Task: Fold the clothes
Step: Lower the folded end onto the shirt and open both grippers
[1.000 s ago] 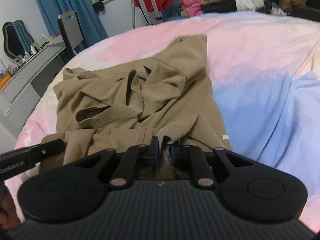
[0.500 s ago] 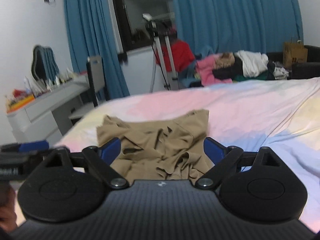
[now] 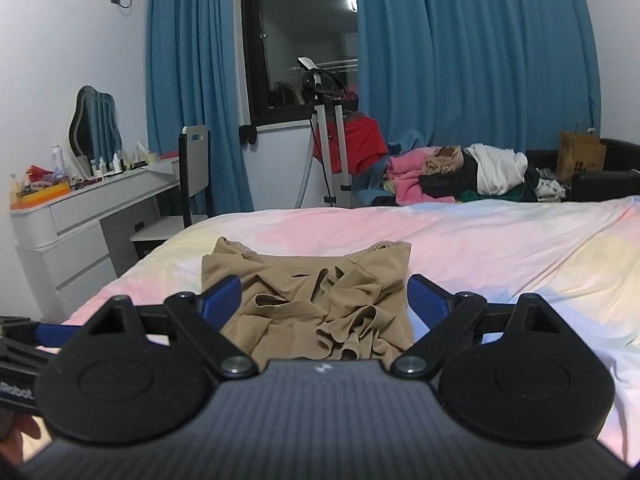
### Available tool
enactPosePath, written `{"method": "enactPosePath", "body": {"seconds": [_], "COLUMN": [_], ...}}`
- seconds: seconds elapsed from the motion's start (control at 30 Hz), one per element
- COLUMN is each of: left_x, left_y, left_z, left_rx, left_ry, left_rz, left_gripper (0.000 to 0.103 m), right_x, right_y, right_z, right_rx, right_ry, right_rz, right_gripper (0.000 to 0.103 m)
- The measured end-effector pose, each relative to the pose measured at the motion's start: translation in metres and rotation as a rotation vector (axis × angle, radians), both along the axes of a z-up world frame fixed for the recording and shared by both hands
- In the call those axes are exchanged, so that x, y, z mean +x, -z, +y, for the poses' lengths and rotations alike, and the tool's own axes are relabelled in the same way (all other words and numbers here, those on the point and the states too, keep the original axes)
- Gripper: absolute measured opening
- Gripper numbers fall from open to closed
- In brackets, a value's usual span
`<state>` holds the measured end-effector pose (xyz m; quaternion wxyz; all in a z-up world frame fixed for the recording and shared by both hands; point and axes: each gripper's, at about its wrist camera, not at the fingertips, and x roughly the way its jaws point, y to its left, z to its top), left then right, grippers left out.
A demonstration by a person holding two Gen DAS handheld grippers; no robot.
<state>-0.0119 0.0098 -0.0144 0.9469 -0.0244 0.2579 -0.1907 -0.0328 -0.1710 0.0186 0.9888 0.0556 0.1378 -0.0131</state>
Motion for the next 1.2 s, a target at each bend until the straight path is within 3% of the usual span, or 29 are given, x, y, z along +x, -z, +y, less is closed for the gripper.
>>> {"method": "enactPosePath", "body": {"seconds": [0.1,0.43,0.7,0.93,1.03,1.07,1.1,1.17,1.2], "left_x": [-0.008,-0.023,-0.025,-0.020,-0.018,-0.018,-0.018,-0.018,-0.018], "left_y": [-0.004,-0.003,-0.001,0.003,0.004,0.005,0.005,0.006,0.007], "left_z": [-0.003,-0.011,-0.017,-0.019,-0.019,-0.019,-0.019,-0.019,-0.019], "left_rx": [0.041,0.087,0.110,0.110,0.107,0.105,0.104,0.101,0.100], "left_ry": [-0.021,-0.070,-0.077,-0.067,-0.058,-0.056,-0.054,-0.049,-0.046], "left_rz": [-0.099,-0.285,-0.345,-0.339,-0.333,-0.332,-0.331,-0.325,-0.320], "left_gripper": [0.103,0.103,0.103,0.103,0.103,0.103,0.103,0.103,0.103], "right_x": [-0.002,-0.008,-0.006,0.005,0.001,0.000,-0.002,-0.002,-0.002], "right_y": [0.001,0.002,0.005,0.009,0.011,0.011,0.010,0.009,0.010], "right_z": [0.003,0.009,0.003,0.000,0.002,0.005,0.008,0.014,0.016], "right_rx": [-0.025,-0.065,-0.039,-0.020,-0.015,-0.038,-0.062,-0.112,-0.121], "right_ry": [0.007,0.049,0.031,0.046,0.029,0.025,0.023,0.030,0.035], "right_rz": [-0.023,-0.076,-0.056,0.016,-0.021,-0.038,-0.054,-0.064,-0.064], "right_gripper": [0.091,0.091,0.091,0.091,0.091,0.087,0.076,0.021,0.012]}}
